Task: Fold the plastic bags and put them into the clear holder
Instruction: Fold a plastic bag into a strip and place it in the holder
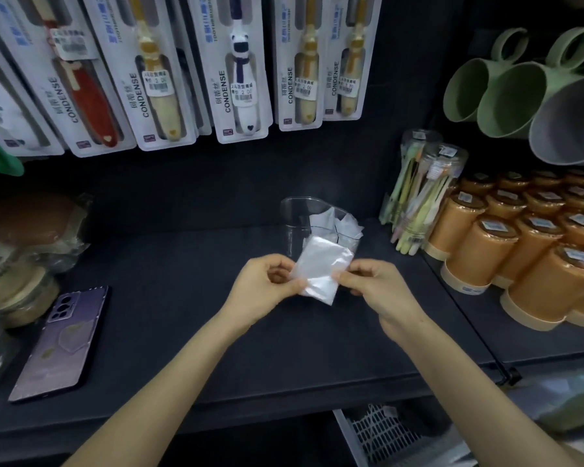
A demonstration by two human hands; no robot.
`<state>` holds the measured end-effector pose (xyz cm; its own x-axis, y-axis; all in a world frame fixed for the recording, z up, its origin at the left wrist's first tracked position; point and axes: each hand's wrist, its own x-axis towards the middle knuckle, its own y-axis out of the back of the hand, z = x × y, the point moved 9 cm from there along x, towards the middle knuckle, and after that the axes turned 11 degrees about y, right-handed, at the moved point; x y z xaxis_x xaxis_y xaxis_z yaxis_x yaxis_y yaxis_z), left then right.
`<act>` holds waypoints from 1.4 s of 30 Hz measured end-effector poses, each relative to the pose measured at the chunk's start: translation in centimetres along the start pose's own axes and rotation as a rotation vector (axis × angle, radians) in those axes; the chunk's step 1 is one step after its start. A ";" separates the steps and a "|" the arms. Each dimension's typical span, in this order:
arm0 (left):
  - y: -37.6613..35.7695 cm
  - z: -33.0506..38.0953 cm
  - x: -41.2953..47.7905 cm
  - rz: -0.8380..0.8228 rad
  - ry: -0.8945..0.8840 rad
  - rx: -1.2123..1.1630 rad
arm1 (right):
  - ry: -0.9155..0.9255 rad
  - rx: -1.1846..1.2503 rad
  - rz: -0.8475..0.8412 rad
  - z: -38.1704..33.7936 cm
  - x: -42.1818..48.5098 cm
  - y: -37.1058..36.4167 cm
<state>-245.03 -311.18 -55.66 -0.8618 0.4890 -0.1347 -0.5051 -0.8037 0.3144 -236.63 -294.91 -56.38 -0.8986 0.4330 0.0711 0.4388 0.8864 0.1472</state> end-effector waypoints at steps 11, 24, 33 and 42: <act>1.3 1.3 11.0 0.039 0.033 0.300 | -0.213 -0.165 0.022 -0.6 11.3 3.6; 0.5 -0.5 10.5 -0.022 -0.091 0.052 | 0.117 -0.926 -0.119 -1.5 13.7 0.4; 1.2 -0.2 5.8 0.015 -0.180 0.076 | 0.670 -0.963 0.023 -3.0 7.6 0.0; 1.1 -0.3 4.4 0.004 -0.229 0.098 | 0.605 -1.086 -0.169 -2.4 7.0 -1.8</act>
<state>-249.39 -310.03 -56.13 -0.8252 0.5592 0.0797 -0.4855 -0.7743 0.4058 -243.77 -293.90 -53.75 -0.9261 -0.0715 0.3705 0.3497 0.2064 0.9138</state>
